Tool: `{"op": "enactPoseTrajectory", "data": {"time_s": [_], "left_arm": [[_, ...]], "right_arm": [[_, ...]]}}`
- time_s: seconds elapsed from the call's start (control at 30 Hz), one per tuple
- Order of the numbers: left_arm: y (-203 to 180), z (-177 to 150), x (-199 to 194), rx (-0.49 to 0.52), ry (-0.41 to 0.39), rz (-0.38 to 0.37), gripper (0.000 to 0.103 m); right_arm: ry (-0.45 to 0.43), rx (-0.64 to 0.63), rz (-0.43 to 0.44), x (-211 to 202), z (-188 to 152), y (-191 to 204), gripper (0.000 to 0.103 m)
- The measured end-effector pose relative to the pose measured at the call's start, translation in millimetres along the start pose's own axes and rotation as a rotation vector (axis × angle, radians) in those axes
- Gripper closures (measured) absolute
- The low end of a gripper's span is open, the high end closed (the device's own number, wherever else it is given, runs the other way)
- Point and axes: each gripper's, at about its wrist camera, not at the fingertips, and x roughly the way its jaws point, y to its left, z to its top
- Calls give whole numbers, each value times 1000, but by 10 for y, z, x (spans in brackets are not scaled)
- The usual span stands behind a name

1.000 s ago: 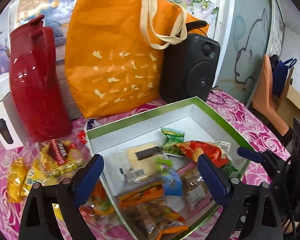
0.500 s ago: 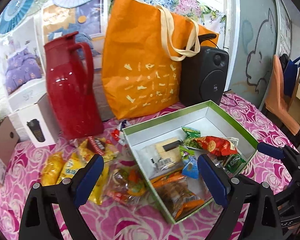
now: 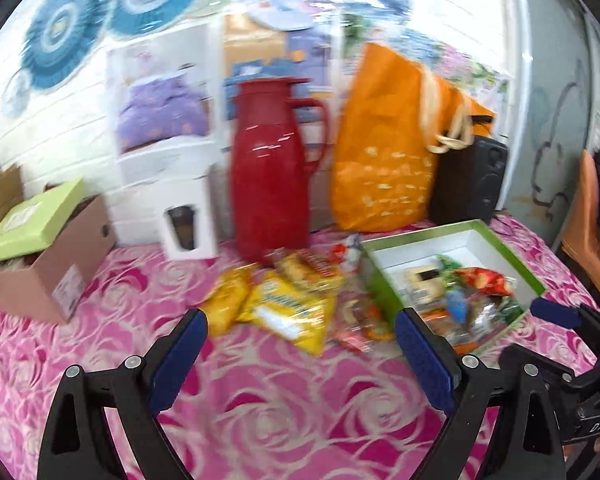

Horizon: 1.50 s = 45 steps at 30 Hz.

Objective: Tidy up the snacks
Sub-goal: 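Move both grippers back to the yellow snack bags, then grasp the large yellow bag with the right gripper while the left grasps the yellow bread packet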

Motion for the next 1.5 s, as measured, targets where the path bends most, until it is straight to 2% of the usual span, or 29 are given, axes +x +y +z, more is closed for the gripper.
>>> {"op": "enactPoseTrajectory", "data": {"time_s": [0.23, 0.33, 0.43, 0.7, 0.83, 0.97, 1.0, 1.03, 1.1, 1.13, 1.23, 1.33, 1.5], "left_arm": [[1083, -474, 29, -177, 93, 123, 6], [1385, -644, 49, -237, 111, 134, 6], [1519, -717, 83, -256, 115, 137, 6], [1503, -590, 369, -213, 123, 91, 6], [1399, -479, 492, -189, 119, 58, 6], [1285, -358, 600, -157, 118, 50, 6], [1271, -332, 618, -152, 118, 49, 6], [1245, -309, 632, -146, 117, 48, 6], [1213, -274, 643, -138, 111, 47, 6], [1204, -261, 645, -134, 109, 46, 6], [1182, -227, 678, -126, 104, 48, 6], [1158, -222, 727, -128, 118, 45, 6], [1025, -265, 721, -107, 131, -9, 7]], "right_arm": [[117, -67, 105, 504, -130, 549, 1], [156, -98, 125, 767, -115, 725, 1], [180, -101, 119, 1041, -50, 810, 1], [192, -202, 45, 1651, 148, 826, 4], [233, -231, 20, 1973, 178, 812, 4], [200, -322, -60, 2186, 170, 895, 4], [199, -329, -72, 2250, 161, 887, 10], [211, -326, -83, 2317, 151, 867, 30], [212, -337, -147, 2391, 116, 823, 40], [202, -328, -132, 2360, 115, 806, 45], [209, -303, -82, 2212, 120, 784, 50], [238, -249, -14, 2024, 58, 765, 51], [305, -48, 146, 1616, -137, 697, 51]]}}
